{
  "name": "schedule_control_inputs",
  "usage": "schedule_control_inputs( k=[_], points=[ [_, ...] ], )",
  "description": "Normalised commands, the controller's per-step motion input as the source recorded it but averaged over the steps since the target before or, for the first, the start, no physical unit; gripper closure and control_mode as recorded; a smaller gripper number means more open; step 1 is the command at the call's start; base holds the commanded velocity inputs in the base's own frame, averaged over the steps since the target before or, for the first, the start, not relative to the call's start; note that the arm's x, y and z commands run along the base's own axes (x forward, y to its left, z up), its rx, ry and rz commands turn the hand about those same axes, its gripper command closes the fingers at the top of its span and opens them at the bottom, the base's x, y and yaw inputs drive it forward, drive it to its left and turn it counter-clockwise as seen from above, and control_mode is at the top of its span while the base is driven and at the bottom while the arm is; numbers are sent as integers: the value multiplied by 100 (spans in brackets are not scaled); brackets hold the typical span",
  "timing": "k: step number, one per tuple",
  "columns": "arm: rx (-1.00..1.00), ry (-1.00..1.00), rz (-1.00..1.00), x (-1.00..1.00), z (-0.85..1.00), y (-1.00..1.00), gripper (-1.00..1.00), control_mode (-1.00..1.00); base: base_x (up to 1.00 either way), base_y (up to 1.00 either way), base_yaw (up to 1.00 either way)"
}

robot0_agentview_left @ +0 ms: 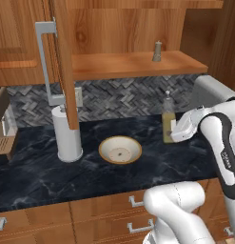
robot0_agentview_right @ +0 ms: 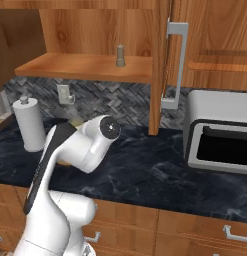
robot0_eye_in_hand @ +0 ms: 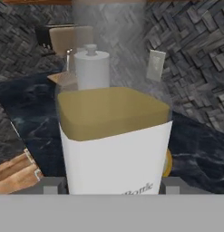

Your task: Retrieve the bottle and the shaker from the cabinet and place them next to the mixing bowl on the counter. Then add garlic from the fridge to the mixing bowl.

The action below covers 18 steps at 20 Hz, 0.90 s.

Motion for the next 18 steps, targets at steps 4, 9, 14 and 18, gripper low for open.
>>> schedule_control_inputs(
  k=[4, 9, 14, 18],
  points=[
    [0, 0, 5, 92, -27, -18, 100, -100, 0, 0, 0],
    [0, 0, 3, 76, -13, -11, 100, -100, 0, 0, 0],
    [0, 0, 4, 62, -10, -1, 100, -100, 0, 0, 0],
    [0, 0, 2, 49, -21, 0, 100, -100, 0, 0, 0]
  ],
)
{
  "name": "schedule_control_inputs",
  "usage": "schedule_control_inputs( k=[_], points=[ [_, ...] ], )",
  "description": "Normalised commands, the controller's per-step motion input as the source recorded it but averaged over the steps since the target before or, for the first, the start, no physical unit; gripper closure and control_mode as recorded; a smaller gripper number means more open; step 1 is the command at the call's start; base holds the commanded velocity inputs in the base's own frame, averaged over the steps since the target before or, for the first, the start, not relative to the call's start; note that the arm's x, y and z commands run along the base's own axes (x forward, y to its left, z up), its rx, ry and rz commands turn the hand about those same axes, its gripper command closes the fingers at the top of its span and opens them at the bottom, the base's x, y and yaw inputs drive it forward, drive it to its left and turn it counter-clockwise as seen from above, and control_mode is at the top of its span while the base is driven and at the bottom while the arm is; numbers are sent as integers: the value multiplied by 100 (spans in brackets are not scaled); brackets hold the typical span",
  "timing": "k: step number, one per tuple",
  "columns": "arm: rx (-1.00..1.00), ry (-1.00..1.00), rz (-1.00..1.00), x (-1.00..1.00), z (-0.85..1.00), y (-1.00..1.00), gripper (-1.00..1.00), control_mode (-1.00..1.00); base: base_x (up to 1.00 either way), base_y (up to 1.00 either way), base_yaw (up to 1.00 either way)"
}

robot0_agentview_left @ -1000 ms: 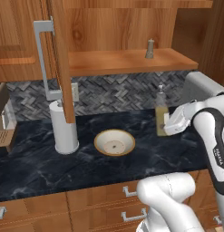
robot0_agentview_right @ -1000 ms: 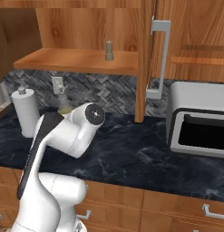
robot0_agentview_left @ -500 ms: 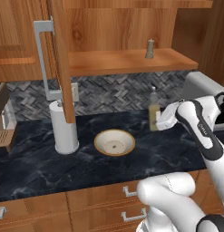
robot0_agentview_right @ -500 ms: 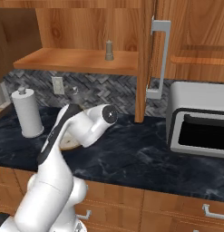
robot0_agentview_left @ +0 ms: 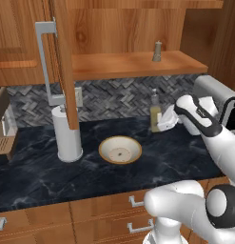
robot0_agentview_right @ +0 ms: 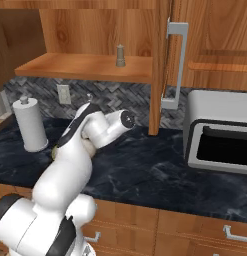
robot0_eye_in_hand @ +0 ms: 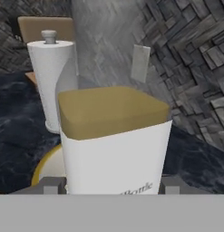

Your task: Retrieve the bottle and the shaker from the cabinet and place them next to the mixing bowl on the counter. Then add garlic from the fridge to the mixing bowl.

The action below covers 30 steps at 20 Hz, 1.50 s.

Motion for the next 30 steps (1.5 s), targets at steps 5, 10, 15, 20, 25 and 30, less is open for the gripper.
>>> schedule_control_inputs(
  k=[5, 10, 15, 20, 25, 30],
  points=[
    [6, 0, 3, 45, -33, 0, 100, -100, 0, 0, 0],
    [15, 0, 5, 22, -32, 0, 100, -100, 0, 0, 0],
    [14, 1, 6, 1, -37, 0, 100, -100, 0, 0, 0],
    [4, 4, 6, 0, -47, 0, 100, -100, 0, 0, 0],
    [0, 1, 3, 0, -37, -3, 100, -100, 0, 0, 0],
    [0, 0, 0, 0, -15, -14, 100, -100, 0, 0, 0]
  ],
)
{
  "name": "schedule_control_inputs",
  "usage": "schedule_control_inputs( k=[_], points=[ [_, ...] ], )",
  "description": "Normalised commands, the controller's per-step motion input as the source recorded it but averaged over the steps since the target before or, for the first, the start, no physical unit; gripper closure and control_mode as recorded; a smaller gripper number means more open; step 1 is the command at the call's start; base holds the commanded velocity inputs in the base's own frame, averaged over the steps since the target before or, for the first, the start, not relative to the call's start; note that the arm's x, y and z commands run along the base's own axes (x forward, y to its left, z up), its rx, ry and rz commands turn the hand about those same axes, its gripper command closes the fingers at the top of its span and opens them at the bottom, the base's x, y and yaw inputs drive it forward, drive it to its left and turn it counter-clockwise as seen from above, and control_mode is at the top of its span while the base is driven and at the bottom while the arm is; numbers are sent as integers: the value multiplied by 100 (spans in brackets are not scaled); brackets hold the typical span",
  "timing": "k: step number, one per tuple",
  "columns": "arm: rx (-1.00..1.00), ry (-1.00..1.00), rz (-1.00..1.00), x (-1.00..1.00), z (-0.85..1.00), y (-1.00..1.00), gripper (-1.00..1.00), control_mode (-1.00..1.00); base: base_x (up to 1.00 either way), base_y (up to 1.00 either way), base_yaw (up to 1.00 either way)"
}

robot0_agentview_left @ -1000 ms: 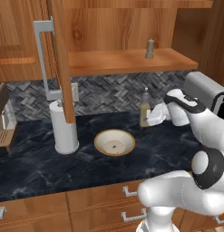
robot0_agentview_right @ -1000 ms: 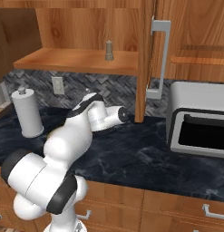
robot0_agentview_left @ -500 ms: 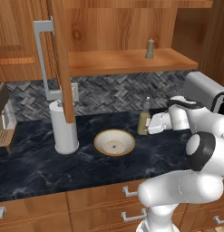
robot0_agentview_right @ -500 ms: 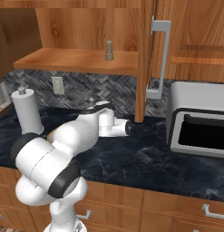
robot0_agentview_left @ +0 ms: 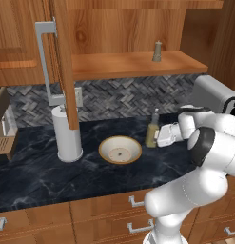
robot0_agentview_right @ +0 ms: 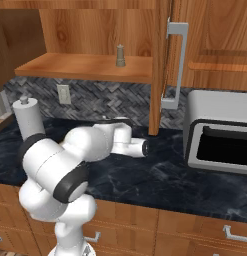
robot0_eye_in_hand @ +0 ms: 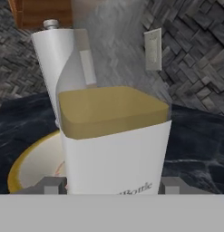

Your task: Retrieve the bottle and the shaker from the cabinet and place them next to the mixing bowl on the counter. Then add garlic from the fridge to the mixing bowl.

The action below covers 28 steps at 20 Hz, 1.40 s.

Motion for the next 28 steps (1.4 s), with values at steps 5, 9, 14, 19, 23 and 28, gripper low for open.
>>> schedule_control_inputs(
  k=[5, 9, 14, 19, 23, 28],
  points=[
    [0, 0, 1, 0, -12, -6, 100, -100, 0, 0, 0],
    [0, 0, 2, 0, -25, 0, 100, -100, 0, 0, 0],
    [0, 0, 1, 0, -32, 0, 100, -100, 0, 0, 0],
    [-3, 0, 0, 0, -30, 0, 100, -100, 0, 0, 0],
    [-4, 0, 0, 0, -27, 0, 100, -100, 0, 0, 0],
    [-3, 0, 0, 22, -4, 0, 100, -100, 0, 0, 0]
  ],
)
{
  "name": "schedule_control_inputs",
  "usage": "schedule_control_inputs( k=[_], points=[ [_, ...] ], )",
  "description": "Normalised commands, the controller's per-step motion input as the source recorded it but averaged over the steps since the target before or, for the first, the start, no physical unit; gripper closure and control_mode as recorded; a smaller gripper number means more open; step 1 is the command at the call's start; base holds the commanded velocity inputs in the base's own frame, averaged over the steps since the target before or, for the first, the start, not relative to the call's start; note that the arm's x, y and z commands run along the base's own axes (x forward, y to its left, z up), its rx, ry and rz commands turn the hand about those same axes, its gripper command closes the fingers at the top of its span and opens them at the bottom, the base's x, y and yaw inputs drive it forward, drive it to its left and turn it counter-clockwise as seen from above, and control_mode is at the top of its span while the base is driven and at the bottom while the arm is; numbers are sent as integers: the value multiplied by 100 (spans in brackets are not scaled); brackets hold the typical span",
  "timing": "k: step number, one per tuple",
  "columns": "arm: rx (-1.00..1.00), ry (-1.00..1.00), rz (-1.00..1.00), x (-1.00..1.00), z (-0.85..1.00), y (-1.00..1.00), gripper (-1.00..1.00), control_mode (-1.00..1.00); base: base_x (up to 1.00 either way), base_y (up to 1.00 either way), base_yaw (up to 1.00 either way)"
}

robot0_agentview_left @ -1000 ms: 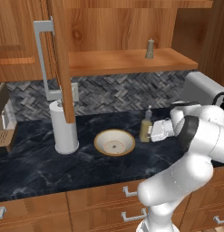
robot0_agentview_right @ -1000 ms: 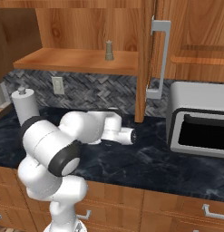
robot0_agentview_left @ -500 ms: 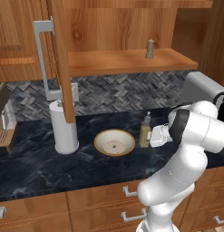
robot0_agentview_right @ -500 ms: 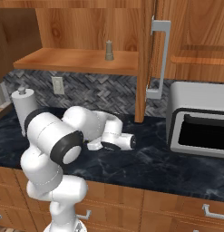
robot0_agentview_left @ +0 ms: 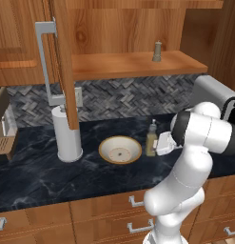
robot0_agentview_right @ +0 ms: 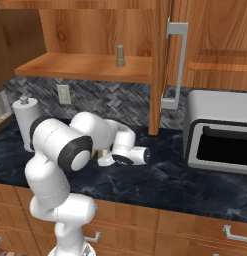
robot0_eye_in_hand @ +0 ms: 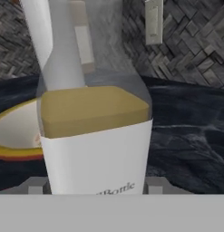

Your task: Retrieve the bottle and the shaker from the cabinet and place them next to the mixing bowl on the counter. Then add garlic from the fridge to the mixing bowl.

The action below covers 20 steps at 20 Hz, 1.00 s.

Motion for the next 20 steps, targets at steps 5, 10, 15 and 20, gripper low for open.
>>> schedule_control_inputs(
  k=[5, 10, 15, 20],
  points=[
    [0, -1, 0, 28, 0, 0, 100, -100, 0, 0, 0],
    [0, -1, 0, 13, 0, 0, 100, -100, 0, 0, 0],
    [0, 0, 0, 0, 0, 0, -100, -100, 0, 0, 0],
    [0, 0, 0, 0, 0, 0, -100, -100, 0, 0, 0]
  ],
)
